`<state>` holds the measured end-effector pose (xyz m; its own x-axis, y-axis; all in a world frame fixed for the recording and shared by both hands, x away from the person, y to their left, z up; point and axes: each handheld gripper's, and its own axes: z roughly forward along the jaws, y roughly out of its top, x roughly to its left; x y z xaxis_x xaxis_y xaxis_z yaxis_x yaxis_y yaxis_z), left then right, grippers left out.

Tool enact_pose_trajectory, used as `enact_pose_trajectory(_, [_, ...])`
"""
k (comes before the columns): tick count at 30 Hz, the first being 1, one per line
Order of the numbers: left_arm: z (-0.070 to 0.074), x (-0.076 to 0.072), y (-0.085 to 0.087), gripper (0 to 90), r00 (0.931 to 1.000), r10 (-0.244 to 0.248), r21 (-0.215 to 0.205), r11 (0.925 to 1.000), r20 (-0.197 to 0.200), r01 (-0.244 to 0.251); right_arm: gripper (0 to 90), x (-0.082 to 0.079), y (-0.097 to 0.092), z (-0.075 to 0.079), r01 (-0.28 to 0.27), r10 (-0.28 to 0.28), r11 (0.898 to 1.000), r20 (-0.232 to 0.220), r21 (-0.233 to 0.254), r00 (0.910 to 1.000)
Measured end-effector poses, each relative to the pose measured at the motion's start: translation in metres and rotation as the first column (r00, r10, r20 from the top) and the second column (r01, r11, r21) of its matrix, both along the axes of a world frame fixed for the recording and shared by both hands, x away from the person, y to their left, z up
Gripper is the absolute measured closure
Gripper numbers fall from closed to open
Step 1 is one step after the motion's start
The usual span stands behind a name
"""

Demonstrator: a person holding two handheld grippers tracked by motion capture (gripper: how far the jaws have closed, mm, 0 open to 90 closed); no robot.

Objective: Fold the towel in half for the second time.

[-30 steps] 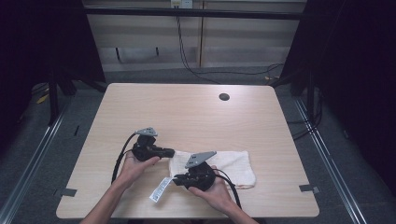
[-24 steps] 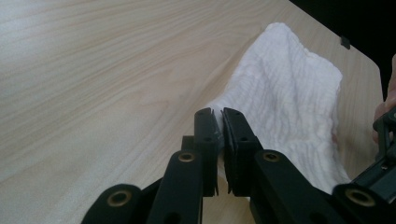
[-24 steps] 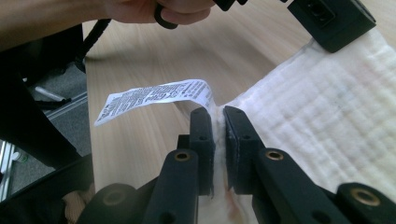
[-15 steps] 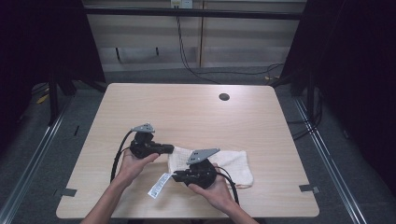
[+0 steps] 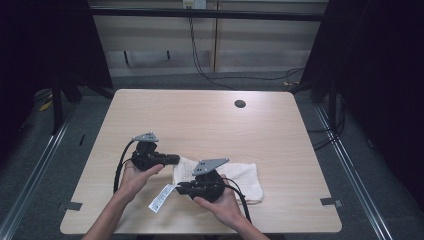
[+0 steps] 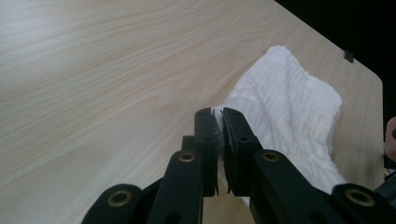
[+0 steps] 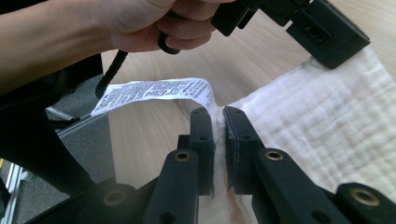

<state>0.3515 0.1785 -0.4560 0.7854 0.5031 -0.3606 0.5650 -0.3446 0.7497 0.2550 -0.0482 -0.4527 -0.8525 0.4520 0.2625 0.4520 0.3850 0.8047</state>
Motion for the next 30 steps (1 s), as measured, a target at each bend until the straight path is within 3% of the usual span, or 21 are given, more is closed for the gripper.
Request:
enact_pose_trajectory(5, [0.005, 0.001, 0.007, 85.4, 0.9999, 0.013, -0.020, 0.9997, 0.004, -0.013, 82.7, 0.002, 0.006, 0.007, -0.001, 0.001, 1.000, 0.010, 0.018, 0.9999])
enact_pose_trajectory(11, [0.011, 0.001, 0.010, 85.3, 0.9994, 0.034, -0.007, 0.9994, 0.004, -0.034, 82.7, 0.004, 0.010, 0.015, -0.002, 0.001, 0.999, 0.014, 0.036, 0.9999])
enact_pose_trajectory(16, [0.017, 0.001, 0.017, 85.4, 0.9990, 0.044, -0.023, 0.9988, 0.006, -0.044, 82.7, 0.004, 0.012, 0.022, 0.001, -0.002, 0.999, 0.029, 0.051, 0.9996])
enact_pose_trajectory(26, [0.040, 0.002, 0.026, 85.2, 0.9981, 0.045, 0.025, 0.9986, 0.042, -0.046, 82.6, 0.005, 0.023, 0.039, 0.007, -0.012, 0.997, 0.059, 0.079, 0.9982])
enact_pose_trajectory(30, [0.040, 0.003, 0.020, 85.2, 0.9981, 0.042, 0.035, 0.9984, 0.045, -0.043, 82.6, 0.006, 0.023, 0.038, 0.021, -0.026, 0.996, 0.060, 0.083, 0.9979])
